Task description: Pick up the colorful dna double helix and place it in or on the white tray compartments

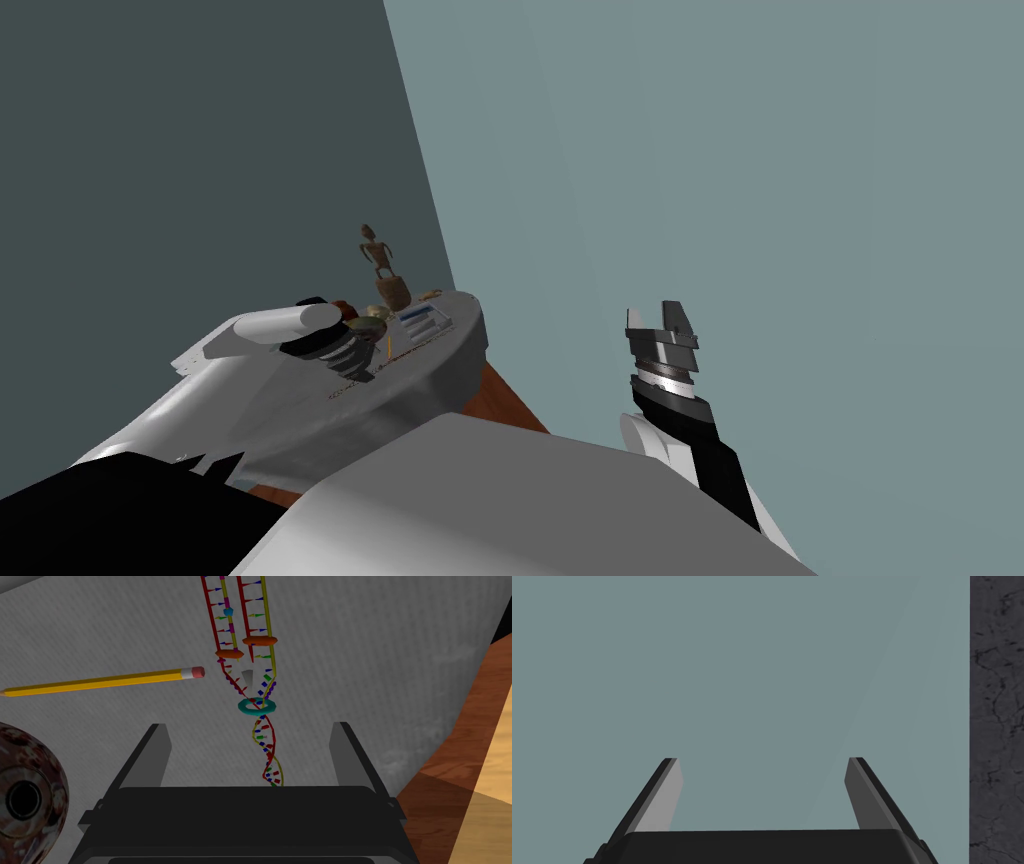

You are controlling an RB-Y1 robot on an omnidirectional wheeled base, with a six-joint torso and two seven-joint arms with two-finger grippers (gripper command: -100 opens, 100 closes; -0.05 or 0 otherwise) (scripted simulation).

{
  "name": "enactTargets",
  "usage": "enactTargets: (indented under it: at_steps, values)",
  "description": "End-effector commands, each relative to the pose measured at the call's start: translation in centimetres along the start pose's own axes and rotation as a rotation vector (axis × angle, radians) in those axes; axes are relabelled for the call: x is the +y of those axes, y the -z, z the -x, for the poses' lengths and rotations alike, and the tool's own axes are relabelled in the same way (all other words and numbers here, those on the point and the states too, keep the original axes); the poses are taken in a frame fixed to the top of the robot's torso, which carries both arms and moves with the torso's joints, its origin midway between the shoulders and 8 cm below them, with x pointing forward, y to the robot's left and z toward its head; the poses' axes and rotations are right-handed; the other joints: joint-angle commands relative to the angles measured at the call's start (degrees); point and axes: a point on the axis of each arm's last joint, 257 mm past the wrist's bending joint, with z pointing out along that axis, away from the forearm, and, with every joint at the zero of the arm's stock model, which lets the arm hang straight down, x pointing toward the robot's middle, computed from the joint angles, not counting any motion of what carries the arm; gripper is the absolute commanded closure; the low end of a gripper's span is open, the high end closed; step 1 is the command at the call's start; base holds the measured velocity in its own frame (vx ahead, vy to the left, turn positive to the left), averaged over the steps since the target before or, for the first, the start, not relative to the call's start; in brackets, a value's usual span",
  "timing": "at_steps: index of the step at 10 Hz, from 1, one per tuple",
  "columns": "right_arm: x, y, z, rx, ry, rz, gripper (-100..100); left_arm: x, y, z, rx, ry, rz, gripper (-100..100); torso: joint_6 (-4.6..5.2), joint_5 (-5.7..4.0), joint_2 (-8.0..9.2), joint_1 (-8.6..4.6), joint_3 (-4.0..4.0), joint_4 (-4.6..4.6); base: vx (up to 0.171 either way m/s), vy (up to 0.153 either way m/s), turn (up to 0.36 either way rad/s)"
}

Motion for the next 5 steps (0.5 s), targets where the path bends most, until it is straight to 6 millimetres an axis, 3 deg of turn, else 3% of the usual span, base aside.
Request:
enactTargets:
  at_steps: [1, 2, 4, 5]
  values:
    - [0.0, 0.0, 0.0, 0.000, 0.000, 0.000, 0, 0.0, 0.0, 0.0, 0.000, 0.000, 0.000, 0, 0.00, 0.00, 0.00, 0.00, 0.00, 0.00, 0.000, 0.000, 0.000]
    - [0.0, 0.0, 0.0, 0.000, 0.000, 0.000, 0, -0.1, -1.3, 0.1, 0.001, 0.004, -0.001, -100, 0.00, 0.00, 0.04, -0.01, 0.03, 0.01, -0.004, -0.003, -0.033]
    - [0.0, 0.0, 0.0, 0.000, 0.000, 0.000, 0, -0.2, -2.5, 0.3, 0.000, 0.008, -0.001, -100, 0.00, 0.00, 0.09, -0.02, 0.05, 0.02, -0.010, -0.003, -0.023]
    - [0.0, 0.0, 0.0, 0.000, 0.000, 0.000, 0, -0.2, -2.0, 0.3, 0.000, 0.006, 0.000, -100, 0.00, 0.00, 0.11, -0.02, 0.06, 0.03, 0.000, 0.000, 0.000]
